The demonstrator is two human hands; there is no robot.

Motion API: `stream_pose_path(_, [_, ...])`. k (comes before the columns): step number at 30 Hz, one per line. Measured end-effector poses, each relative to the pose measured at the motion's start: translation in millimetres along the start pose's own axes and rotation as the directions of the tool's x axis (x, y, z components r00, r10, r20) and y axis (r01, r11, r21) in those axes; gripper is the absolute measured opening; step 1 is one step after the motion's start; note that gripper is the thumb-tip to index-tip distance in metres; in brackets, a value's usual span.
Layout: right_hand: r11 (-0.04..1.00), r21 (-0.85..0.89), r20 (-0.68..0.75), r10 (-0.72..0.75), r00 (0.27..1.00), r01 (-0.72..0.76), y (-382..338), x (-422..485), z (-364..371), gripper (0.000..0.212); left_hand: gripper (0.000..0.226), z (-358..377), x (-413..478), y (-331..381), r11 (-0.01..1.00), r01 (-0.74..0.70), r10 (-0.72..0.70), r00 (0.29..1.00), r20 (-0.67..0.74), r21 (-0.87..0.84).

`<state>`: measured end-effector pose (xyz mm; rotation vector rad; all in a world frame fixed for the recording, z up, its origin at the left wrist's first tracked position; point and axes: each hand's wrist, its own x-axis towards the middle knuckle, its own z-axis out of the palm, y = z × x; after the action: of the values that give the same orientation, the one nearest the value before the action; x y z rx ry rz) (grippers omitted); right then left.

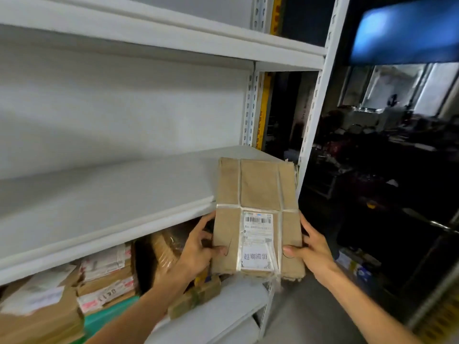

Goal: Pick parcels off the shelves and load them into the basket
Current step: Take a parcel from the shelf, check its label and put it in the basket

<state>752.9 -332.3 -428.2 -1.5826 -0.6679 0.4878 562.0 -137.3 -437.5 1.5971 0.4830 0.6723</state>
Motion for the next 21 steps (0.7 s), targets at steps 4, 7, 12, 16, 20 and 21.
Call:
stream_pose_path(4, [1.0, -0.024, -0.181, 0.013, 0.983, -0.017, 5.3, -58.0, -23.3, 0.104, 0.088, 20.6, -8.9, -5.8, 1.0, -0.016, 0.014, 0.98, 0.201, 0.009])
stream_pose_path(7, [0.996, -0.077, -0.348, 0.018, 0.937, -0.047, 9.3, -100.2, -48.9, 0.101, 0.086, 57.0, -13.3, -6.1, 1.0, -0.008, 0.005, 0.938, 0.348, 0.008])
stream_pose_path(12, [0.98, -0.154, -0.606, 0.004, 0.796, -0.123, 11.0, -183.9, -97.3, 0.094, 0.088, 142.8, -42.6, -7.0, 1.0, 0.023, -0.015, 0.839, 0.544, -0.007])
stream_pose_path(16, [0.972, -0.131, -0.768, 0.023, 0.64, -0.193, 13.8, -257.1, -136.2, 0.097, 0.087, 214.4, -75.4, -8.8, 1.0, -0.009, 0.016, 0.743, 0.669, -0.014])
stream_pose_path(20, [0.961, -0.097, -0.882, 0.037, 0.469, -0.258, 16.8, -336.3, -167.9, 0.102, 0.09, 287.8, -113.6, -4.1, 0.998, -0.022, 0.062, 0.607, 0.793, -0.061])
stream_pose_path(21, [0.955, -0.094, -0.904, 0.036, 0.427, -0.28, 16.4, -357.6, -173.6, 0.103, 0.092, 305.7, -125.4, -2.2, 0.997, -0.031, 0.077, 0.568, 0.819, -0.072])
